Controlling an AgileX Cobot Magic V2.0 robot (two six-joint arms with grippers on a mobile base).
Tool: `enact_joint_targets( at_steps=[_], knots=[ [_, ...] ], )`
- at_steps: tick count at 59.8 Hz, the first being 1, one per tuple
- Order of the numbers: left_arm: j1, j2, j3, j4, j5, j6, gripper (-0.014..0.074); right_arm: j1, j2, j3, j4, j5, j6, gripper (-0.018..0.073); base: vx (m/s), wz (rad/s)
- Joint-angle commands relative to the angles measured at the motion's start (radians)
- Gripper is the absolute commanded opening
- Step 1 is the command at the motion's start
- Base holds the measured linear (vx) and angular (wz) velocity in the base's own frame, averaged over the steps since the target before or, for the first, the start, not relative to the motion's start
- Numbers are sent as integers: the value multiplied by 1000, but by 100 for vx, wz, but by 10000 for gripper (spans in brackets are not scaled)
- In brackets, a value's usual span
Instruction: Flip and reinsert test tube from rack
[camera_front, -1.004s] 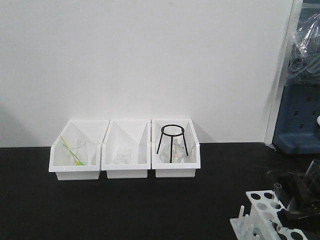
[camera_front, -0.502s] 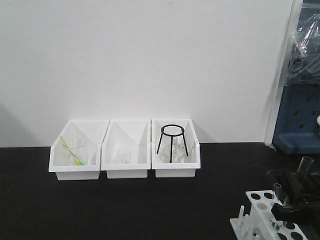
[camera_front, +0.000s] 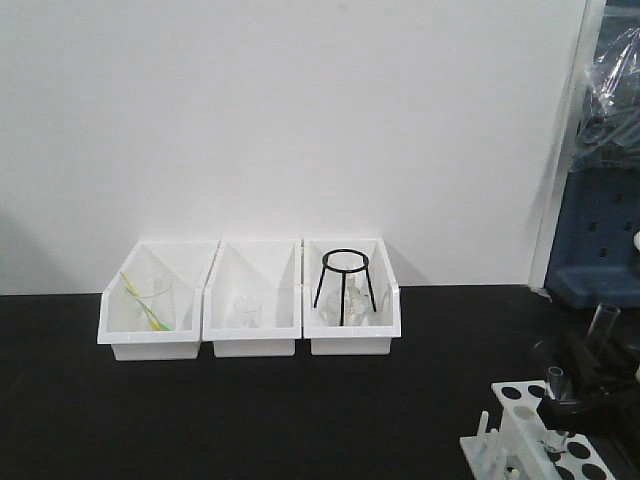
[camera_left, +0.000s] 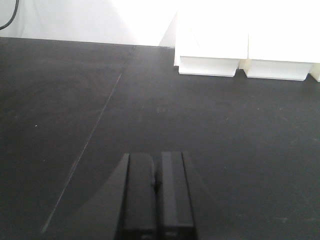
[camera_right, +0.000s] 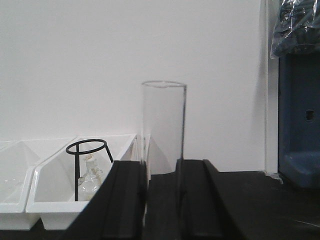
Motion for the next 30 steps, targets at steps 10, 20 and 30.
enact_joint_targets(
  at_steps=[10,20,30],
  knots=[
    [-4,-3,2,-4,-83,0,-6,-4,35,-27,-20,-195,-10,-8,0,0],
    [-4,-3,2,-4,-83,0,-6,-4,84,-27,-53,-200,-10,-8,0,0],
    [-4,-3,2,-4,-83,0,-6,-4,141,-27,-54,-202,-10,-8,0,0]
  ],
)
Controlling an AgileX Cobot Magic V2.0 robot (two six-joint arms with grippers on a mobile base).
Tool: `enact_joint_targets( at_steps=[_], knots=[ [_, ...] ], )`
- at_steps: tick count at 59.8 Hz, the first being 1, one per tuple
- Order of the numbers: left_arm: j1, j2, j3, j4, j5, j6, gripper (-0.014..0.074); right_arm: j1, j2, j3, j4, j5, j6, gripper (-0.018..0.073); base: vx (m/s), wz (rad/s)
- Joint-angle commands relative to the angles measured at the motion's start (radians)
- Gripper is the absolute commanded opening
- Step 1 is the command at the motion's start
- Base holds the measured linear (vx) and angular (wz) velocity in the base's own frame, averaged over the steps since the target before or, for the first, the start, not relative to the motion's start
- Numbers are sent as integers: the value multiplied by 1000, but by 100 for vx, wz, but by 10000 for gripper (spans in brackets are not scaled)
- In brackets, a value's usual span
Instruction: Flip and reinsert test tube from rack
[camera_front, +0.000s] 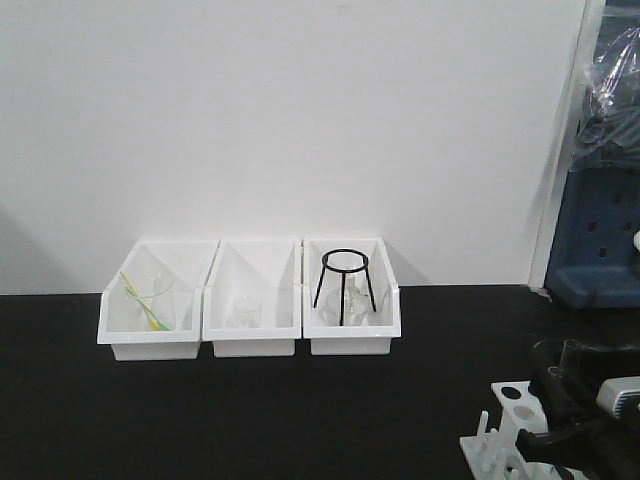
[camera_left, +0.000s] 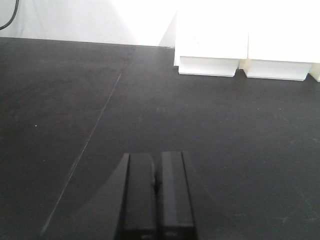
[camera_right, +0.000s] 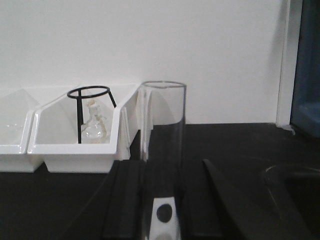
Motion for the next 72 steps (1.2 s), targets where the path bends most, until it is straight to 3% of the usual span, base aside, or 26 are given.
enact_joint_targets(
  at_steps=[1,32,42,63,72],
  knots=[
    [-4,-3,2,-4,-83,0,-6,-4,-7,-25,-6,-202,-7,-8,0,0],
    [-4,-3,2,-4,-83,0,-6,-4,57,-25,-14,-209,-15,15,0,0],
    [-4,-3,2,-4,-83,0,-6,-4,57,-25,-15,-209,-16,109,0,0],
    [-4,-3,2,-4,-83,0,-6,-4,57,-25,-39,-209,-16,420,0,0],
    [-4,-3,2,-4,-83,0,-6,-4,54,-25,-39,-209,-16,476,0,0]
  ],
)
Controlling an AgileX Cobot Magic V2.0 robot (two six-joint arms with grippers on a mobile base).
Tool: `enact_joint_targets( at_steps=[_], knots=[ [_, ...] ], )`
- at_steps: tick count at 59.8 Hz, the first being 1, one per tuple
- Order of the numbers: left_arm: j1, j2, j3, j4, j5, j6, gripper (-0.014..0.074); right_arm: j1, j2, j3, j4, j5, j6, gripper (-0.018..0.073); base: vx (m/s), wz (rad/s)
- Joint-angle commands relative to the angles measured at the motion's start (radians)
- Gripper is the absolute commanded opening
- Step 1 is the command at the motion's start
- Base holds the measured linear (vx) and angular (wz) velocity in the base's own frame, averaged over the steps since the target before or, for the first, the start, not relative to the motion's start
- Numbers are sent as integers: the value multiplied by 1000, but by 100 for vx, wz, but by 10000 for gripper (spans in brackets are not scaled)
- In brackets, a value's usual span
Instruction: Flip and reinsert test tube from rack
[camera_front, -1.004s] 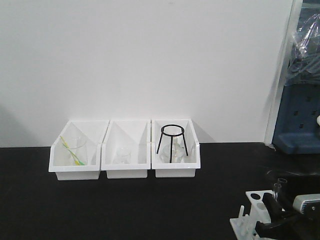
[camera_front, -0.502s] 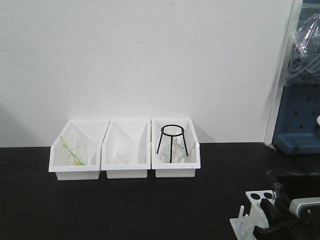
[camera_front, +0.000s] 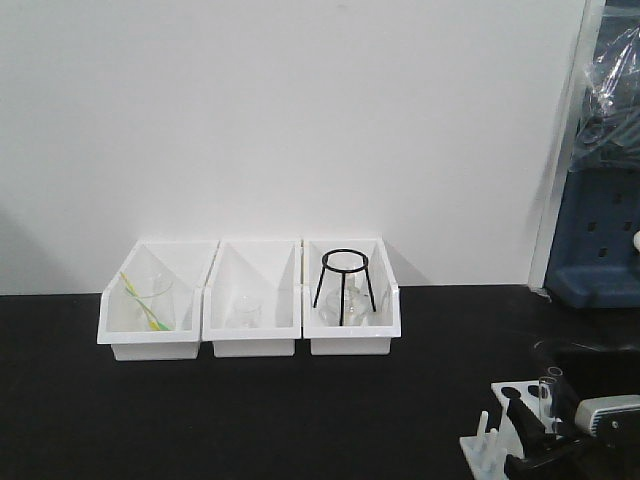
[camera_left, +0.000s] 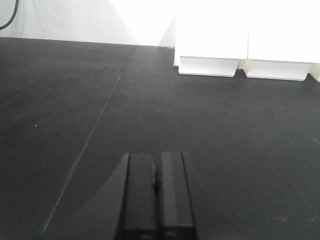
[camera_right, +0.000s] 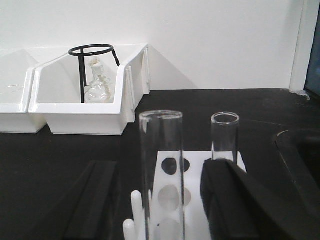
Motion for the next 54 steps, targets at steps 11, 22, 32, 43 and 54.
enact_joint_targets(
  at_steps=[11,22,32,43,54],
  knots=[
    [-4,-3,2,-4,-83,0,-6,-4,-127,-22,-3,-204,-10,477,0,0],
    [-4,-3,2,-4,-83,0,-6,-4,-323,-32,-3,-56,1,475,0,0],
    [-4,-3,2,-4,-83,0,-6,-4,-569,-106,-58,398,58,370,0,0],
    [-4,-3,2,-4,-83,0,-6,-4,-815,-185,-286,912,238,-6,0,0],
    [-4,-3,2,-4,-83,0,-6,-4,-982,-150,-400,1075,358,-13,0,0]
  ],
)
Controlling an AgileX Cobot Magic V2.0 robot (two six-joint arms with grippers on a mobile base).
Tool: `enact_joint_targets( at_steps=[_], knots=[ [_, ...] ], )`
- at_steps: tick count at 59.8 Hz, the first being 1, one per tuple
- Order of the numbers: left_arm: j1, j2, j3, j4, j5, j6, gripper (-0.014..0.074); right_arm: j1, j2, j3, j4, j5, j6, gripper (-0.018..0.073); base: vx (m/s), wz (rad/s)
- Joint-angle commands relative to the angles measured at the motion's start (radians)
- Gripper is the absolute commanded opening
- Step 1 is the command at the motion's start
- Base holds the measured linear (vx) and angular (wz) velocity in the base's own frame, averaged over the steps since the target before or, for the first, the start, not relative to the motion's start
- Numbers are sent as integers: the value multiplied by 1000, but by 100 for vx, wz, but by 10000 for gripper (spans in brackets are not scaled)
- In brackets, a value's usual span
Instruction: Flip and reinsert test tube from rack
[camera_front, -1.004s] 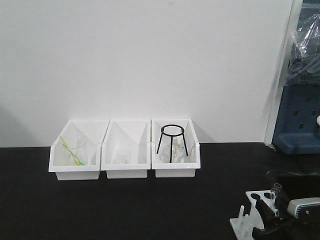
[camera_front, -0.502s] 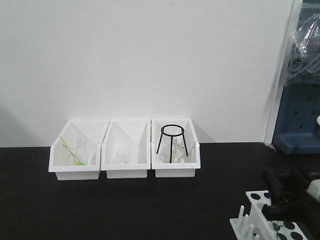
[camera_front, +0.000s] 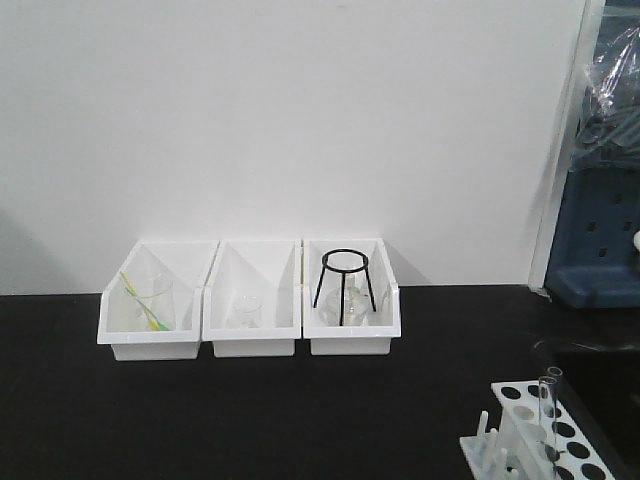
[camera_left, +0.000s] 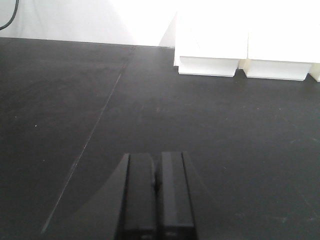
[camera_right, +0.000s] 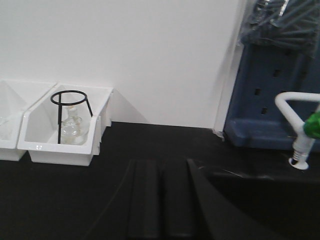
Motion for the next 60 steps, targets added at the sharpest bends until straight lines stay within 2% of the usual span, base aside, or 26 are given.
enact_joint_targets(
  at_steps=[1,8,40,43,47,52,57,60],
  knots=[
    [-4,-3,2,-4,-83,0,-6,-4,-63,-15,-59,-16,28,-13,0,0],
    [-4,-3,2,-4,-83,0,-6,-4,-129,-3,-94,24,34,-12,0,0],
    [-4,-3,2,-4,-83,0,-6,-4,-162,-4,-91,30,33,-12,0,0],
    [-4,-3,2,-4,-83,0,-6,-4,-181,-4,-62,42,30,-12,0,0],
    [-4,-3,2,-4,-83,0,-6,-4,-247,7,73,89,-5,-12,0,0],
    [-4,-3,2,-4,-83,0,-6,-4,-362,78,258,114,-162,-12,0,0],
    [-4,-3,2,-4,-83,0,-6,-4,-493,212,359,102,-308,-12,0,0],
    [-4,-3,2,-4,-83,0,-6,-4,-575,287,395,103,-358,-12,0,0]
  ],
)
